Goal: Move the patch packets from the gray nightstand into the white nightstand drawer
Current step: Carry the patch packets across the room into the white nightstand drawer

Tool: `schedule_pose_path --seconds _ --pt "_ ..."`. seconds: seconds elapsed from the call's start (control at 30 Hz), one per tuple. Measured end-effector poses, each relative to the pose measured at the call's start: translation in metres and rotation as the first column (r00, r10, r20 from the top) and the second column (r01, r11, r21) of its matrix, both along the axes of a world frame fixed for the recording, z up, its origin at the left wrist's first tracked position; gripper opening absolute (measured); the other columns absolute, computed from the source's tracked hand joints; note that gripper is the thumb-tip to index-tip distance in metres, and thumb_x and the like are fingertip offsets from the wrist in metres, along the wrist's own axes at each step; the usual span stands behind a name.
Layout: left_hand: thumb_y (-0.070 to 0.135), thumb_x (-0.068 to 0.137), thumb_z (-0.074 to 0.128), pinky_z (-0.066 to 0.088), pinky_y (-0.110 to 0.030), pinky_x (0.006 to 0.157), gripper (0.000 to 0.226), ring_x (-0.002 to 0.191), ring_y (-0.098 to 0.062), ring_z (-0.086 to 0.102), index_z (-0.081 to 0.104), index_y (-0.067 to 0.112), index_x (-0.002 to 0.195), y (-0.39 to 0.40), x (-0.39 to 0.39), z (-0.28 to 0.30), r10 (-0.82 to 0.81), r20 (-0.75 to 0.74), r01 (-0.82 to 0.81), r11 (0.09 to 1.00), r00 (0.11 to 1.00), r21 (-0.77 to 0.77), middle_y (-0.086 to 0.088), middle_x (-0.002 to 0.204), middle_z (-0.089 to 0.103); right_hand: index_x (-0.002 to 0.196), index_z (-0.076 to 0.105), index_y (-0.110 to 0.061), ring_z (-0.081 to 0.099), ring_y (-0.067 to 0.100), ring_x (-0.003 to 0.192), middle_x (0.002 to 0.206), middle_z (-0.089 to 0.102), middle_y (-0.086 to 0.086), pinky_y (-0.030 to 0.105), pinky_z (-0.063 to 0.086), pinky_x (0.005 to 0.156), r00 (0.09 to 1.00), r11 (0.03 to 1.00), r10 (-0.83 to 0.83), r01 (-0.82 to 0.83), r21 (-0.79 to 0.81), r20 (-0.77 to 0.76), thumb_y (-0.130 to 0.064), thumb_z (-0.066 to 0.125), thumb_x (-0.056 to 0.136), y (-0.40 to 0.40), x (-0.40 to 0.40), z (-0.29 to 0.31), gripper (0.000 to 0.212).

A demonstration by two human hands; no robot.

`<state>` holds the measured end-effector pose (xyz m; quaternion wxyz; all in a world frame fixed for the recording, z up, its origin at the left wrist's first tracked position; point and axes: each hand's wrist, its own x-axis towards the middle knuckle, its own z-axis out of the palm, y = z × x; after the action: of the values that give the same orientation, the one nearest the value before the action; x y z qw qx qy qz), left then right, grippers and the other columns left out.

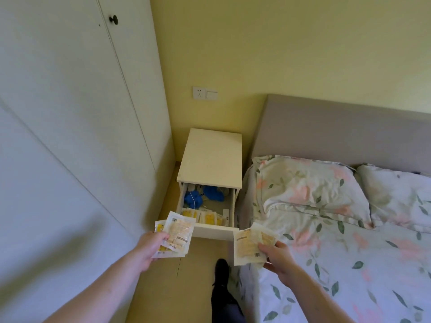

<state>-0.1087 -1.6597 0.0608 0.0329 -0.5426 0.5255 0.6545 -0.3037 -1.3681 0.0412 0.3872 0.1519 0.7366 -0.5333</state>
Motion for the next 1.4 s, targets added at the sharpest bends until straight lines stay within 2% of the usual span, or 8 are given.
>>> schedule_pose_path --seconds 0.13,0.27,0.47,0.63,0.87,1.0,1.13,1.4 --pt "0.015 0.098 0.064 0.056 -0.033 0.062 0.015 0.082 -0.021 0.073 0.061 0.014 0.112 -0.031 -0.046 -0.02 0.032 0.077 -0.028 0.999 0.997 -0.045 -0.004 0.092 0.074 0.112 0.067 -0.005 0.076 0.03 0.088 0.1 0.077 0.016 0.033 0.06 0.058 0.997 0.998 0.051 -0.053 0.036 0.056 -0.003 0.071 0.092 -0.044 -0.071 -0.029 0.021" --pt "0.019 0.094 0.07 0.062 -0.039 0.074 0.024 0.084 -0.02 0.074 0.062 0.019 0.117 -0.056 -0.084 -0.04 0.054 0.168 -0.037 0.994 0.984 -0.102 -0.001 0.099 0.074 0.113 0.066 -0.006 0.076 0.031 0.089 0.1 0.076 0.016 0.038 0.062 0.064 0.99 0.994 0.067 -0.077 0.076 0.126 -0.002 0.074 0.09 -0.087 -0.131 -0.058 0.024" --pt "0.02 0.092 0.073 0.056 -0.03 0.063 0.023 0.085 -0.017 0.073 0.066 0.018 0.113 -0.086 -0.132 -0.086 0.075 0.248 -0.046 0.992 0.966 -0.118 -0.002 0.102 0.075 0.11 0.061 -0.01 0.074 0.029 0.085 0.099 0.073 0.014 0.04 0.063 0.064 0.974 0.973 0.132 -0.162 0.166 0.183 0.0 0.072 0.09 -0.14 -0.19 -0.108 0.025" --pt "0.024 0.086 0.079 0.059 -0.034 0.069 0.022 0.086 -0.02 0.074 0.069 0.019 0.106 -0.115 -0.167 -0.151 0.073 0.319 -0.045 0.995 0.945 -0.094 -0.001 0.099 0.076 0.103 0.067 -0.016 0.076 0.026 0.083 0.093 0.077 0.008 0.047 0.065 0.075 0.961 0.941 0.197 -0.241 0.238 0.194 -0.007 0.074 0.087 -0.173 -0.218 -0.174 0.019" --pt "0.025 0.084 0.08 0.055 -0.028 0.059 0.013 0.077 -0.015 0.071 0.069 0.027 0.091 -0.153 -0.219 -0.254 0.012 0.377 0.04 0.991 0.926 -0.13 0.006 0.085 0.072 0.11 0.067 -0.014 0.075 0.025 0.086 0.098 0.076 0.006 0.036 0.064 0.065 0.959 0.936 0.182 -0.237 0.259 0.219 -0.015 0.078 0.088 -0.22 -0.233 -0.281 0.024" --pt "0.033 0.083 0.081 0.062 -0.038 0.071 0.014 0.081 -0.016 0.071 0.068 0.03 0.087 -0.171 -0.241 -0.312 -0.027 0.398 0.105 0.979 0.917 -0.175 0.008 0.086 0.072 0.118 0.066 -0.018 0.075 0.025 0.09 0.102 0.076 0.004 0.044 0.065 0.077 0.955 0.927 0.187 -0.249 0.28 0.231 -0.025 0.081 0.085 -0.244 -0.235 -0.345 0.036" --pt "0.039 0.085 0.078 0.061 -0.034 0.068 0.014 0.083 -0.014 0.071 0.067 0.031 0.087 -0.177 -0.259 -0.36 -0.088 0.413 0.184 0.963 0.906 -0.199 0.008 0.09 0.073 0.119 0.065 -0.022 0.072 0.022 0.095 0.105 0.074 0.0 0.044 0.062 0.086 0.961 0.916 0.218 -0.262 0.305 0.171 -0.029 0.077 0.088 -0.262 -0.234 -0.388 0.034" --pt "0.043 0.09 0.073 0.052 -0.023 0.056 0.024 0.093 -0.019 0.072 0.068 0.026 0.106 -0.165 -0.274 -0.424 -0.106 0.486 0.242 0.943 0.867 -0.227 0.003 0.107 0.074 0.122 0.066 -0.021 0.069 0.018 0.094 0.109 0.074 0.0 0.025 0.054 0.064 0.921 0.837 0.369 -0.387 0.388 0.122 -0.029 0.075 0.092 -0.269 -0.218 -0.437 0.032"
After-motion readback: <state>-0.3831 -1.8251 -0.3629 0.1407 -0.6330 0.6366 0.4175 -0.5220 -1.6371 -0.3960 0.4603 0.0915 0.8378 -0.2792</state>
